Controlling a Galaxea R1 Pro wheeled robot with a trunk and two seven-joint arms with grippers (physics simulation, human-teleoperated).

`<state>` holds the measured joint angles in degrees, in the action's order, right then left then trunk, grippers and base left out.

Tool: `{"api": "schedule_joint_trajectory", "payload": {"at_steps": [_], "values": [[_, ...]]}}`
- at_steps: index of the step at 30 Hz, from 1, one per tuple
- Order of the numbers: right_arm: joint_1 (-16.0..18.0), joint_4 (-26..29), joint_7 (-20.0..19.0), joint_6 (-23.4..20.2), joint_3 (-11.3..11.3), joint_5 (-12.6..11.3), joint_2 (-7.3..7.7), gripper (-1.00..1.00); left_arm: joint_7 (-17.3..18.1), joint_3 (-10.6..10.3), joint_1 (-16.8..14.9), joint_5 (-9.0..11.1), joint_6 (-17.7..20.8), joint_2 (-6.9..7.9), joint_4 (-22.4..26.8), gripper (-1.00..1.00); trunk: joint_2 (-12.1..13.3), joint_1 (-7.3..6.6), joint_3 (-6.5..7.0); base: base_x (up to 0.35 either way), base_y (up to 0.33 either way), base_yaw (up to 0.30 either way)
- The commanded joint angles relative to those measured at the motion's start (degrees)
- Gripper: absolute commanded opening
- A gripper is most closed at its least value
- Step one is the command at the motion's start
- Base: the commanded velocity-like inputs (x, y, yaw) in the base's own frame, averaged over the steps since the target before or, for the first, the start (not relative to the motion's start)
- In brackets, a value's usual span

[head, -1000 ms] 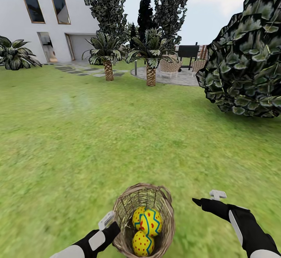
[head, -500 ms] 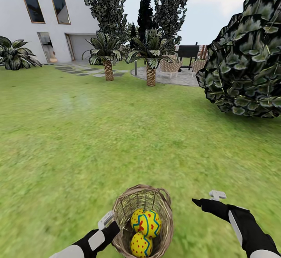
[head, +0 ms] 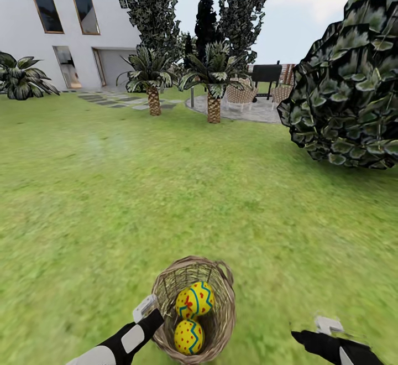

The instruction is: Take the three Easter eggs out of the wicker basket on the lawn in the garden, then place them on the lawn next to a single tree (choose any tree) so that all three eggs are next to the same tree and none are left in the basket.

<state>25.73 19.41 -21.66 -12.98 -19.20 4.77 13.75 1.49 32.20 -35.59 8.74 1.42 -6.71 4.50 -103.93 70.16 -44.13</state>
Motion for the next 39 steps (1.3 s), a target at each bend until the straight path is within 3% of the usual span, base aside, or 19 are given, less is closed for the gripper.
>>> {"api": "schedule_joint_trajectory", "payload": {"at_steps": [1,6,8,30,39], "values": [[0.03,-1.82,-0.02,1.14,-0.49,0.52,0.10,1.00,0.18,0.07,-0.01,0.67,0.16,0.00,0.09,-1.00,0.39,-0.24,0.14,0.000,0.000,0.000],[-0.14,-9.66,4.10,10.76,-0.31,0.59,-0.08,1.00,0.18,0.10,-0.01,0.67,0.16,-0.13,0.07,-1.00,2.40,-1.33,1.04,0.000,0.000,0.000],[-0.15,-10.90,4.42,12.65,-0.31,0.59,-0.05,1.00,0.18,0.06,-0.01,0.67,0.16,-0.14,0.07,-1.00,3.20,-1.77,1.40,0.000,0.000,0.000],[-0.17,-11.23,4.52,13.18,-0.22,0.77,0.04,1.00,0.18,0.13,-0.01,0.67,0.25,-0.06,0.07,-1.00,12.02,-6.60,5.34,0.000,0.000,0.000],[-0.15,-11.24,4.61,13.23,-0.22,0.73,-0.11,1.00,0.18,0.11,-0.01,0.67,0.25,-0.06,0.07,-1.00,15.63,-8.58,6.45,0.000,0.000,0.199]]}}
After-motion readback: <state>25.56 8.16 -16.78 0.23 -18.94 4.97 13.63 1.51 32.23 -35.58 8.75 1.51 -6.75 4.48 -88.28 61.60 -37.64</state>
